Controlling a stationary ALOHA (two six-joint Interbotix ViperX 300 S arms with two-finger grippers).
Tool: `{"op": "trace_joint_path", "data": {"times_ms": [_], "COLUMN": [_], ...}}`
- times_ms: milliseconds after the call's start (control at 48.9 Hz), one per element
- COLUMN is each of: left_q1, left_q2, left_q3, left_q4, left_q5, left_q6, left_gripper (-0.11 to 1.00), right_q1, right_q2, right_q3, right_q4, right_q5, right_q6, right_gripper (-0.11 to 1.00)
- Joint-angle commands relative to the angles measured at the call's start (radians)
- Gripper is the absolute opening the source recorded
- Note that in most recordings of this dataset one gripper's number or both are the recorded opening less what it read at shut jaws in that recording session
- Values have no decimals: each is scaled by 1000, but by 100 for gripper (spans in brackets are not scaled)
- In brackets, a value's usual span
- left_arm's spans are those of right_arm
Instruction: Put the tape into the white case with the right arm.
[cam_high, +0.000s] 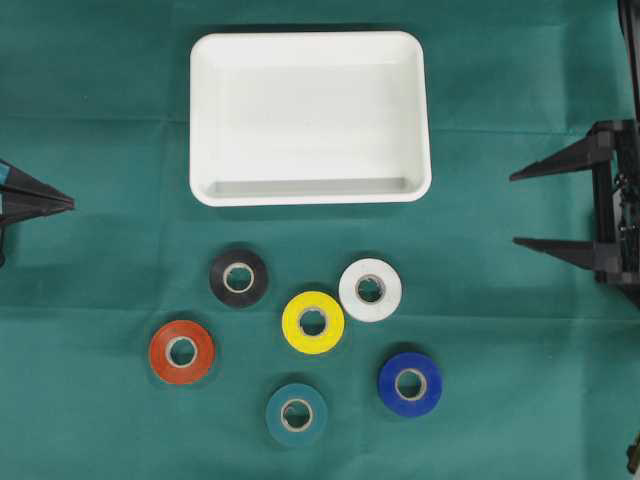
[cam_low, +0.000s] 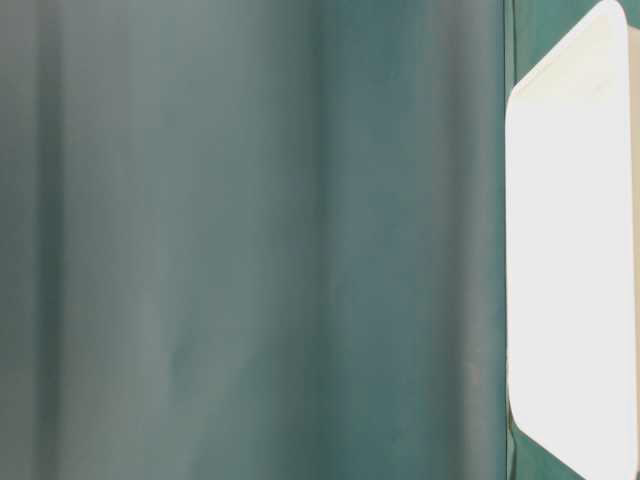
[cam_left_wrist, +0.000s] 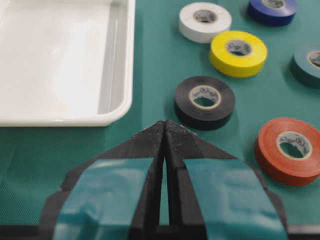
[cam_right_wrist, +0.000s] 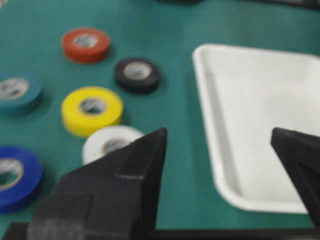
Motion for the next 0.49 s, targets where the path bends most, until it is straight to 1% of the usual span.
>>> {"op": "trace_joint_path", "data": {"times_ms": [0, 123, 205, 471], "left_q1": [0, 2, 0, 2], "left_q2": [8, 8, 9, 9], "left_q3": [-9, -8, -8, -6], "left_q4": [-2, -2, -2, -2], "left_q5": [-5, -5, -5, -5], "left_q6": [2, 2, 2, 0], "left_gripper": [1, 1, 1, 1], "right_q1": [40, 101, 130, 138], "right_q2": [3, 5, 3, 5], "right_q3": [-11, -11, -6, -2], "right_q4": [-9, -35, -43, -44], "right_q5": [17, 43, 44, 41], "right_q6": [-2, 0, 3, 3], "right_gripper": [76, 76, 76, 76]}}
